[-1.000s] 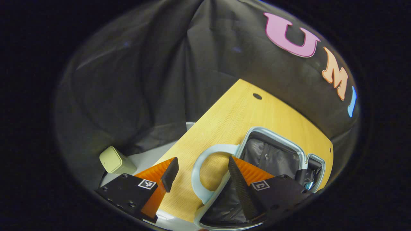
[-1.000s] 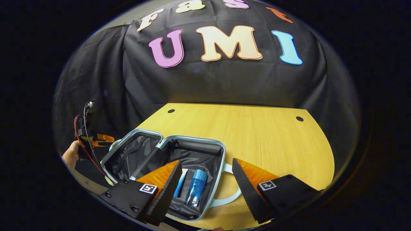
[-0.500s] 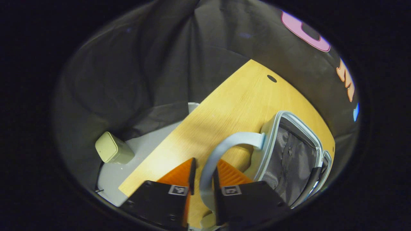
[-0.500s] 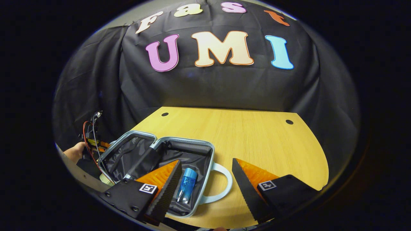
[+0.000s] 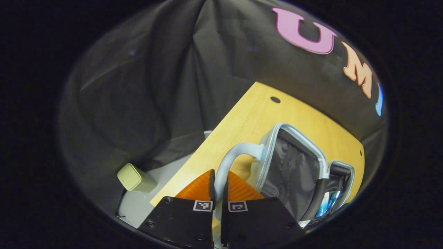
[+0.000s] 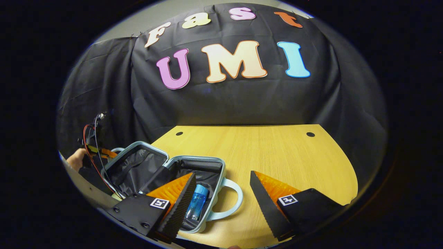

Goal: First open the suitcase, pack the skin care products into it, and then close the suitcase.

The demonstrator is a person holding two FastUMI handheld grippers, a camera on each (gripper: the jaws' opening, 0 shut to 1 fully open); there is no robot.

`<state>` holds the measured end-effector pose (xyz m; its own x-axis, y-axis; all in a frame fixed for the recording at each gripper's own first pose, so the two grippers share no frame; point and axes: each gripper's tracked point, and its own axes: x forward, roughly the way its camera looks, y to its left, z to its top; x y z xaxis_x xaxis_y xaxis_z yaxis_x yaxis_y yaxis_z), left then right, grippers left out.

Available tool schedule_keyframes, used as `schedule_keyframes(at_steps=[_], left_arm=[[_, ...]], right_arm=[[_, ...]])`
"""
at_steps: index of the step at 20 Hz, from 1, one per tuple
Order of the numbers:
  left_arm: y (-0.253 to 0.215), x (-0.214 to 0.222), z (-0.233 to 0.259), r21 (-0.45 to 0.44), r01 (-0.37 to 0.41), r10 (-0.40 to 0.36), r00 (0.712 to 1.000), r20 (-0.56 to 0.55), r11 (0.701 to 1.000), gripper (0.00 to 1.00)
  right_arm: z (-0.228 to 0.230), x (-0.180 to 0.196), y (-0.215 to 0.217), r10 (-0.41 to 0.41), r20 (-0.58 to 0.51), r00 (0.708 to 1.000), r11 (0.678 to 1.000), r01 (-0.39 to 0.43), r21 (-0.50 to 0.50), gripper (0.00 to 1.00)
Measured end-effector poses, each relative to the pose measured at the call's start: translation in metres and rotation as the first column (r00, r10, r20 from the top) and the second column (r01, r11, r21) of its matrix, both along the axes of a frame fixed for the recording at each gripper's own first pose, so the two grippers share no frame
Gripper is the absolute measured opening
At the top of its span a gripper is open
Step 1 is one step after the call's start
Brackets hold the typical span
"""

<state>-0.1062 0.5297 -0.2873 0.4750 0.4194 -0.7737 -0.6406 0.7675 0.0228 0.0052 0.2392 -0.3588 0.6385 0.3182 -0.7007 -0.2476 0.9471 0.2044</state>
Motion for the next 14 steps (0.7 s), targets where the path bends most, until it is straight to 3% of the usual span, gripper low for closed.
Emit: schedule_keyframes(at_steps=[5,14], left_arm=[[-0.061,0.027,0.072,0.101,0.094,-0.102,0.992,0.076,0.99,0.01],[-0.182,0.067,0.137,0.13,0.232,-0.252,0.953,0.168,0.964,0.01]], right_arm=[[0.012,-0.001,-0.019,0.053,0.031,0.998,0.998,-0.054,0.026,0.98],[0.019,0.003,-0.066,0.076,0.025,0.997,0.994,-0.077,0.08,0.98]])
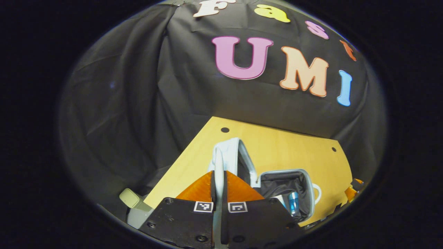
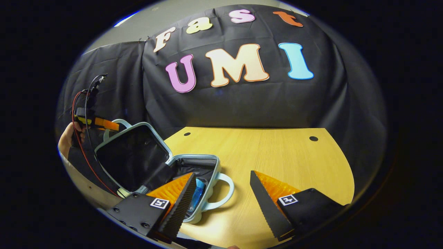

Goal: First open the suitcase, pack the skin care products into it, and then close the suitcase.

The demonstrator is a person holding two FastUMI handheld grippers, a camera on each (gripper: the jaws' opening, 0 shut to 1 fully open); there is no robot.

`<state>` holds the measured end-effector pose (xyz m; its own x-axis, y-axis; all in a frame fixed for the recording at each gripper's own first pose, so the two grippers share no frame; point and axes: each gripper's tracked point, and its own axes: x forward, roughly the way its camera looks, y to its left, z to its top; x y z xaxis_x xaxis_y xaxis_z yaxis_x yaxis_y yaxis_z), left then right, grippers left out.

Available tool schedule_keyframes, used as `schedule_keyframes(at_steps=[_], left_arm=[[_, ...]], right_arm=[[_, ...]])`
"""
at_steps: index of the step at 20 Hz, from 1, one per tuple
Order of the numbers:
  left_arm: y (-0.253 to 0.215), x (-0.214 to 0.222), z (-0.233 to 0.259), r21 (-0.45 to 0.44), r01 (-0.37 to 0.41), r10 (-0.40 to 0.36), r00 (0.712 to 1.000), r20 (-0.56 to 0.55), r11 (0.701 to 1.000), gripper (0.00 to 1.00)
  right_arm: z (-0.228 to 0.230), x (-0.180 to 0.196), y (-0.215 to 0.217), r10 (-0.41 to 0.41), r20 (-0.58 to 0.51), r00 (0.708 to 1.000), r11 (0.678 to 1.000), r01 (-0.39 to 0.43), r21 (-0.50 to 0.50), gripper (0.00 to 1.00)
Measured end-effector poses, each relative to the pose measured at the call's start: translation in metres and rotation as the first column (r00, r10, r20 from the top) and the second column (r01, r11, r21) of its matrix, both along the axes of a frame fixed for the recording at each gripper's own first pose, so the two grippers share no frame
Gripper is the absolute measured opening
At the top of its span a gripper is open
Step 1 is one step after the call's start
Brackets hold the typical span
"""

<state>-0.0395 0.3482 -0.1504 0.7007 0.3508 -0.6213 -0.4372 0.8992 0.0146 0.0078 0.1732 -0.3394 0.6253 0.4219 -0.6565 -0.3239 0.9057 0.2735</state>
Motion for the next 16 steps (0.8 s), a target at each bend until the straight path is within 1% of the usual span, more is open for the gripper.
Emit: schedule_keyframes(at_steps=[5,9,14,16], left_arm=[[-0.074,0.036,0.018,-0.028,0.128,-0.127,0.99,0.057,0.991,0.01],[-0.127,0.06,0.015,-0.062,0.227,-0.221,0.97,0.101,0.972,0.01],[-0.197,0.081,-0.002,-0.136,0.349,-0.334,0.935,0.119,0.927,0.01],[-0.227,0.085,-0.017,-0.158,0.406,-0.394,0.913,0.101,0.9,0.02]], right_arm=[[0.004,0.005,-0.021,-0.001,0.01,1.0,1.0,0.001,0.006,0.98],[0.005,0.006,-0.037,-0.027,0.01,1.0,1.0,0.026,0.008,0.98],[0.007,0.002,-0.057,-0.059,0.006,0.998,0.998,0.059,0.001,0.98],[0.008,0.001,-0.066,-0.072,0.007,0.997,0.997,0.072,-0.007,0.98]])
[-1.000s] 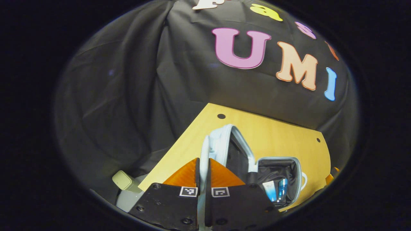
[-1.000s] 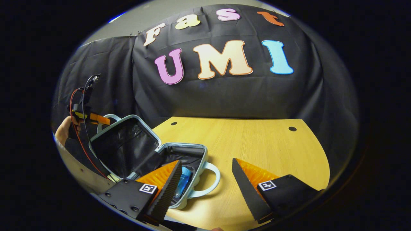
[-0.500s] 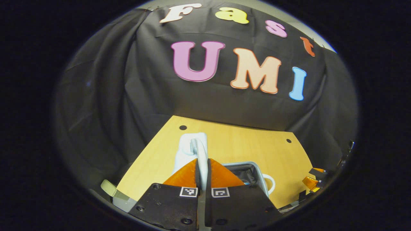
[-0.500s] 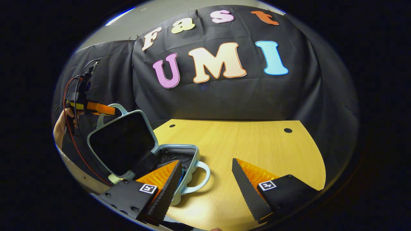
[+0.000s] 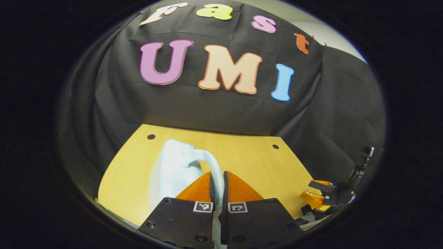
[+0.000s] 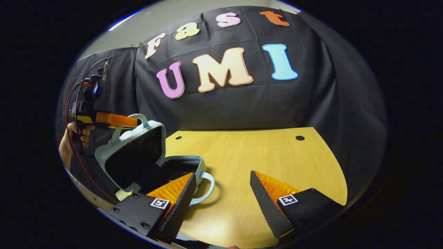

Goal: First open the suitcase, pack the skin care products into it, and then close the suitcase.

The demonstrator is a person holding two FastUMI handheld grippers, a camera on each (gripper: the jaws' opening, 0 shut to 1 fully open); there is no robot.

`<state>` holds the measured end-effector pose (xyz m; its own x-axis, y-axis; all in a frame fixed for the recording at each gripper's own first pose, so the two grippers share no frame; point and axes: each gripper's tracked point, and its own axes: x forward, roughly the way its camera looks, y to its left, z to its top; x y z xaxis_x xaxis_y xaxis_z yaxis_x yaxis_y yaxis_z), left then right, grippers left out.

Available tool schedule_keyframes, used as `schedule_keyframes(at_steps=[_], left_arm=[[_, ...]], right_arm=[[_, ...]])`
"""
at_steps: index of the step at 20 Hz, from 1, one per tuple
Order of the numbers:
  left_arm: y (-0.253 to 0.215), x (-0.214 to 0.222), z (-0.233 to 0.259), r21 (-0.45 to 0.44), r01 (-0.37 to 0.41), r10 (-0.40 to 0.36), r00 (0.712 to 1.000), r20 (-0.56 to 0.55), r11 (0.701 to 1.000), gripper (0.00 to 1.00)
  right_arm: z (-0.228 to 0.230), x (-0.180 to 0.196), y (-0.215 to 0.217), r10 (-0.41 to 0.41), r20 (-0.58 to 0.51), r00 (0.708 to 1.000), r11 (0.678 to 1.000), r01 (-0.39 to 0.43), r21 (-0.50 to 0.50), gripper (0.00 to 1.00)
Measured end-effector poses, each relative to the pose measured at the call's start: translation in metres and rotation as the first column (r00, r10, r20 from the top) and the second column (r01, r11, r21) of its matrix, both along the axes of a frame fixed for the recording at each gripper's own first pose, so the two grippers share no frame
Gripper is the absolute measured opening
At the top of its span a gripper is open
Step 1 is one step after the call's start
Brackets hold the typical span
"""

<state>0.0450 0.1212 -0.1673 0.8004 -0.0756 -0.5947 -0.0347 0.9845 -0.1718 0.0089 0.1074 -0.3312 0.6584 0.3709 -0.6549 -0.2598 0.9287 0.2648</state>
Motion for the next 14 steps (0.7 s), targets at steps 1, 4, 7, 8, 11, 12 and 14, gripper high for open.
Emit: schedule_keyframes(at_steps=[1,4,7,8,11,12,14], left_arm=[[-0.014,0.002,-0.008,-0.002,0.027,-0.027,0.999,-0.017,1.0,0.03],[-0.049,0.009,-0.035,-0.018,0.082,-0.083,0.995,-0.063,0.996,0.03],[-0.075,0.013,-0.063,-0.013,0.108,-0.108,0.988,-0.106,0.994,0.06],[-0.083,0.014,-0.074,-0.008,0.119,-0.119,0.985,-0.123,0.993,0.06],[-0.098,0.012,-0.101,0.007,0.138,-0.135,0.978,-0.161,0.99,0.08],[-0.101,0.011,-0.111,0.007,0.142,-0.139,0.975,-0.171,0.99,0.08],[-0.107,0.008,-0.129,0.018,0.126,-0.121,0.975,-0.184,0.992,0.11]], right_arm=[[0.001,0.0,-0.006,-0.007,0.0,1.0,1.0,0.007,-0.006,0.98],[0.007,0.001,-0.024,-0.03,0.005,1.0,0.999,0.03,-0.017,0.98],[0.012,0.001,-0.044,-0.051,0.005,0.999,0.998,0.051,-0.025,0.98],[0.013,0.001,-0.05,-0.053,0.006,0.999,0.998,0.054,-0.031,0.98],[0.017,-0.002,-0.066,-0.046,0.009,0.999,0.998,0.046,-0.042,0.98],[0.019,-0.002,-0.07,-0.038,0.008,0.999,0.998,0.039,-0.04,0.98],[0.024,-0.001,-0.076,-0.021,0.013,1.0,0.999,0.021,-0.027,0.98]])
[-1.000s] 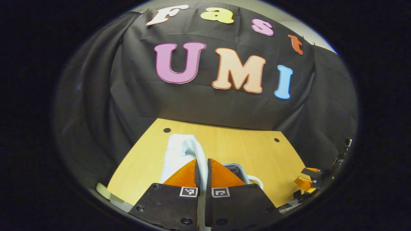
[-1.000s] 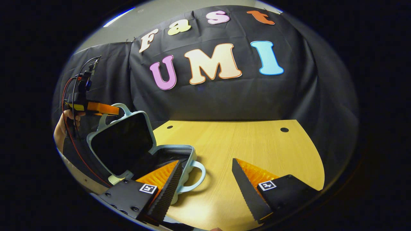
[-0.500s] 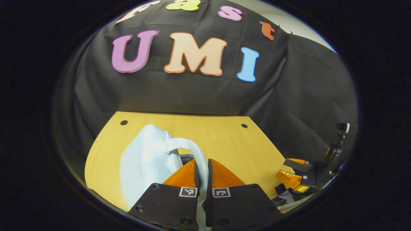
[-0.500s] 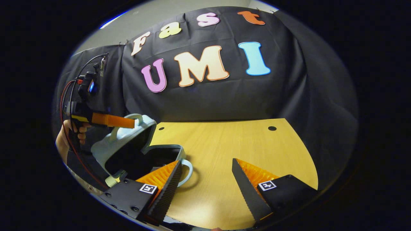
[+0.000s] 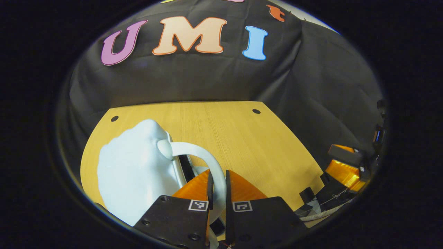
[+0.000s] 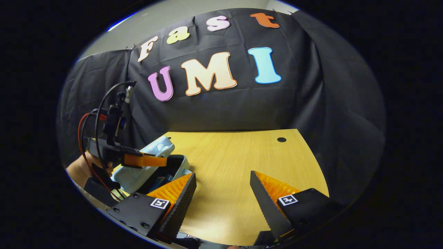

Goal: First open the suitcase, pack the skin care products into it, and then close the suitcase.

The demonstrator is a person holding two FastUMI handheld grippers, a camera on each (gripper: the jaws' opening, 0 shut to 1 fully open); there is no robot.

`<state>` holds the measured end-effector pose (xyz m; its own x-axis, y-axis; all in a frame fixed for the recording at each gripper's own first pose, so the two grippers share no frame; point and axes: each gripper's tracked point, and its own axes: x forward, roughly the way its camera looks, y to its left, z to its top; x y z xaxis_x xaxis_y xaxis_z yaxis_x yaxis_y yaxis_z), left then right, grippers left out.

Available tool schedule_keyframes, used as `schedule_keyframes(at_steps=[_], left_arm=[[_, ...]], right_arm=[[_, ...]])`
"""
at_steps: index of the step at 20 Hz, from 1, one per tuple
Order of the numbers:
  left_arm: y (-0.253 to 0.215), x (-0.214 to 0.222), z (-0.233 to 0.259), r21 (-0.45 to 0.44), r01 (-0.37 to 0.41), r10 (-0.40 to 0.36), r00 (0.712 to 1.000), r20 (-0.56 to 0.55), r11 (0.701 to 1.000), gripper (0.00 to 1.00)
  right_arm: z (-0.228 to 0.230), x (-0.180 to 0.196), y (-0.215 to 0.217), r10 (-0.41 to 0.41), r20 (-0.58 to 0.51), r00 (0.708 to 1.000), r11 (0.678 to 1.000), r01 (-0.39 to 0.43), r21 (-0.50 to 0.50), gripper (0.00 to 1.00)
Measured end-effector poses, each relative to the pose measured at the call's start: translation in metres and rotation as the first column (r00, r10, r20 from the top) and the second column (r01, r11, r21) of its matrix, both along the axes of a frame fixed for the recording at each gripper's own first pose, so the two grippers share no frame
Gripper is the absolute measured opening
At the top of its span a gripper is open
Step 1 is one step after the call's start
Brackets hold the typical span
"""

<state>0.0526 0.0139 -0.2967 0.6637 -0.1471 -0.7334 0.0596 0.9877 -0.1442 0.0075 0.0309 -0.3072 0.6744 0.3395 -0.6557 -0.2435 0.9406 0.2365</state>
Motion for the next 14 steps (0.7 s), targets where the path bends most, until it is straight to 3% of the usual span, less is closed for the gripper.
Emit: schedule_keyframes(at_steps=[2,5,7,10,12,14], left_arm=[[-0.003,-0.005,-0.007,0.032,-0.031,0.03,0.999,0.015,0.999,0.18],[-0.013,0.001,0.028,0.039,-0.093,0.086,0.985,0.152,0.995,0.66],[-0.007,0.013,0.075,0.059,-0.165,0.139,0.939,0.315,0.984,0.97],[0.005,0.022,0.145,0.092,-0.285,0.197,0.828,0.525,0.954,0.98],[0.002,0.023,0.166,0.096,-0.304,0.198,0.796,0.573,0.948,0.96],[0.003,0.027,0.184,0.089,-0.307,0.193,0.772,0.606,0.947,0.95]], right_arm=[[0.005,0.004,-0.004,0.021,0.005,1.0,1.0,-0.021,0.023,0.98],[0.021,0.016,-0.006,0.022,0.037,0.999,0.998,-0.024,0.06,0.98],[0.043,0.036,-0.005,-0.006,0.104,0.995,0.998,-0.001,0.068,0.98],[0.103,0.074,-0.007,-0.096,0.293,0.951,0.995,0.081,0.064,0.98],[0.147,0.097,-0.009,-0.147,0.451,0.88,0.988,0.148,0.032,0.98],[0.185,0.104,0.002,-0.12,0.589,0.799,0.987,0.157,-0.012,0.97]])
